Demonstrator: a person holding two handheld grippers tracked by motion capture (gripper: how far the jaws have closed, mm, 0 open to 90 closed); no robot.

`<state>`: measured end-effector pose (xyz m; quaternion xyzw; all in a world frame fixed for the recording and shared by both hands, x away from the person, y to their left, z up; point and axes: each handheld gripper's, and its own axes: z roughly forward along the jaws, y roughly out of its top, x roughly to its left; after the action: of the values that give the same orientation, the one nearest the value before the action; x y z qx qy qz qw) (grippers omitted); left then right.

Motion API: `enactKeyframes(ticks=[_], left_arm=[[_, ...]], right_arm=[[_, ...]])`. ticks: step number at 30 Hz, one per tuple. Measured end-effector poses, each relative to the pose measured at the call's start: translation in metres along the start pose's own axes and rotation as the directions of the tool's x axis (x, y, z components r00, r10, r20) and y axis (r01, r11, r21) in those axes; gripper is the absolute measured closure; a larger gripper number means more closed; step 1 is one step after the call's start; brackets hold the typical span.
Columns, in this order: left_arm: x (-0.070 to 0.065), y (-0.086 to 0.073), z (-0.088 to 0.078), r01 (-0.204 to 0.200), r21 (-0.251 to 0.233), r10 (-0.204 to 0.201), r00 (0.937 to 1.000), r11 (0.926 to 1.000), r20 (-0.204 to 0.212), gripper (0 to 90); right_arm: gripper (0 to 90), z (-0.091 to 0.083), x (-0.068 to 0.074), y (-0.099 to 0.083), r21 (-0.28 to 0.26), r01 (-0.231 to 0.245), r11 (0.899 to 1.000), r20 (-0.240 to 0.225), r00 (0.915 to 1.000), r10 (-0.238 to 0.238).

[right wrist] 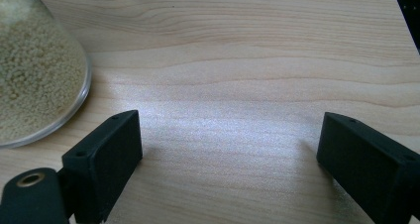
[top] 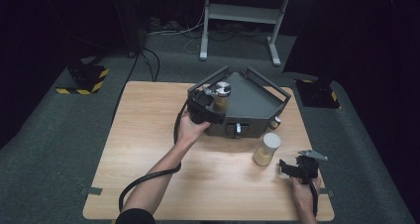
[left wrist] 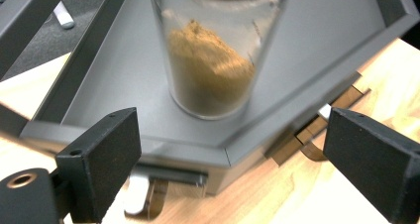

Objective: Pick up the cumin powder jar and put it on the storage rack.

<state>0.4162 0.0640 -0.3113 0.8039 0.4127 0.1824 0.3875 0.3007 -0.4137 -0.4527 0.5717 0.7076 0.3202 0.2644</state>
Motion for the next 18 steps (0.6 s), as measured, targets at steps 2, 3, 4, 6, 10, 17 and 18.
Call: enactKeyframes(ticks=[2,3,4,6,10,17,18], left_arm=[[-0.001,-0.006,-0.005,0.001,-0.008,-0.001,1.0,1.0,0.003,7.3],[-0.003,-0.012,-0.01,-0.006,-0.01,0.006,1.0,0.9999,0.001,7.2],[-0.003,-0.012,-0.01,-0.006,-0.01,0.006,1.0,0.9999,0.001,7.2],[-0.005,-0.019,-0.013,-0.013,-0.01,0.013,0.9999,0.9999,-0.005,7.2],[-0.004,-0.039,-0.021,0.016,-0.028,-0.016,0.9998,0.9995,-0.009,7.4],[-0.002,-0.063,-0.026,0.052,-0.031,-0.052,0.9987,0.9982,0.0,7.4],[-0.003,-0.066,-0.026,0.054,-0.029,-0.054,0.9986,0.9981,-0.002,7.4]], right_arm=[[9.6,0.0,0.0,0.0,-0.001,0.003,1.0,0.001,1.0,-0.003],[9.5,0.0,0.0,0.0,-0.001,0.004,1.0,0.001,1.0,-0.004],[9.5,0.0,0.0,0.0,-0.001,0.004,1.0,0.001,1.0,-0.004],[9.5,0.0,0.0,0.0,-0.001,0.005,1.0,0.001,1.0,-0.005],[9.5,0.0,0.001,0.0,0.002,0.007,1.0,0.003,1.0,-0.007],[9.5,0.001,0.002,0.001,0.003,0.009,1.0,0.005,0.9999,-0.009],[9.5,0.001,0.002,0.001,0.003,0.009,1.0,0.005,0.9999,-0.009]])
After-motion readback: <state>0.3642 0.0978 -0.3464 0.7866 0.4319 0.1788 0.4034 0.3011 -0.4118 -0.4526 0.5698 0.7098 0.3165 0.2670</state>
